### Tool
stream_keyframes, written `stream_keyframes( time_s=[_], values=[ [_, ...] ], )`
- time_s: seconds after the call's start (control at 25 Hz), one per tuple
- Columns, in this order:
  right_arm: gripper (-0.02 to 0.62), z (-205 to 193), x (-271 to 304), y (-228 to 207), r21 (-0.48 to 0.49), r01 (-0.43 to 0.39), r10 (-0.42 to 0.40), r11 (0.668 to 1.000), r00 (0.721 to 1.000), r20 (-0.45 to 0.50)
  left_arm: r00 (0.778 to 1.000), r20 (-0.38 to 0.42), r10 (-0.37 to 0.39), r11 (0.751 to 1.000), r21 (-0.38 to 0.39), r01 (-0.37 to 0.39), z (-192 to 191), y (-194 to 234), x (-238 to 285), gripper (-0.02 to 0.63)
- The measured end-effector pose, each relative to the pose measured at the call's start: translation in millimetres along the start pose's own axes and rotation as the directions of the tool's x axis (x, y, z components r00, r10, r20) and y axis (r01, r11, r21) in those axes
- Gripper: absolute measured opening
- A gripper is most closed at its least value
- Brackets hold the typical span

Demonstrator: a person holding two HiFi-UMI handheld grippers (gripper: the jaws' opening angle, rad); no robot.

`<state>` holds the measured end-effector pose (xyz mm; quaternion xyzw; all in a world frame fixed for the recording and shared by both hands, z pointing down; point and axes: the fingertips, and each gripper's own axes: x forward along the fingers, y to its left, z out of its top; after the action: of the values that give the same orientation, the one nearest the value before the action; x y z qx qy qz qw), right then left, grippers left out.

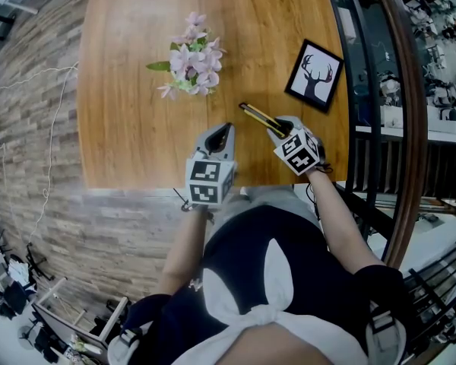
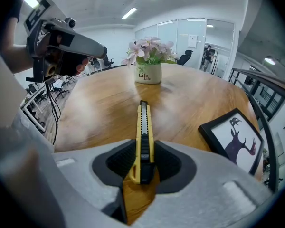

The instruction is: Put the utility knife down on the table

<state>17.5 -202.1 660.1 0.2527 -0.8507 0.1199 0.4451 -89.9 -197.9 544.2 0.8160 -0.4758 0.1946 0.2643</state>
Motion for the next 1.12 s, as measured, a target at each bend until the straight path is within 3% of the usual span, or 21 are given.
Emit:
stream_keyframes(
  time_s=[0.4, 0.72, 1.12],
  values=[
    [0.150, 0.1, 2.5, 0.6, 0.041, -0.006, 0.006, 0.999, 1.000, 0.005, 1.000, -0.008, -0.006, 1.000, -0.006, 0.006, -7.6, -0.2, -3.0, 0.017],
    [0.156, 25.7, -24.6, -6.4, 0.128, 0.009, -0.027, 0.992, 0.990, 0.136, 1.000, 0.007, -0.011, 1.000, 0.001, 0.011, -3.4, -4.3, -9.9, 0.017],
    [0.053, 71.6, -82.2, -2.6, 0.129, 0.071, -0.106, 0.989, 0.953, 0.284, 0.999, 0.042, -0.024, 0.999, 0.034, 0.023, 8.1, -15.1, -22.1, 0.017]
  ],
)
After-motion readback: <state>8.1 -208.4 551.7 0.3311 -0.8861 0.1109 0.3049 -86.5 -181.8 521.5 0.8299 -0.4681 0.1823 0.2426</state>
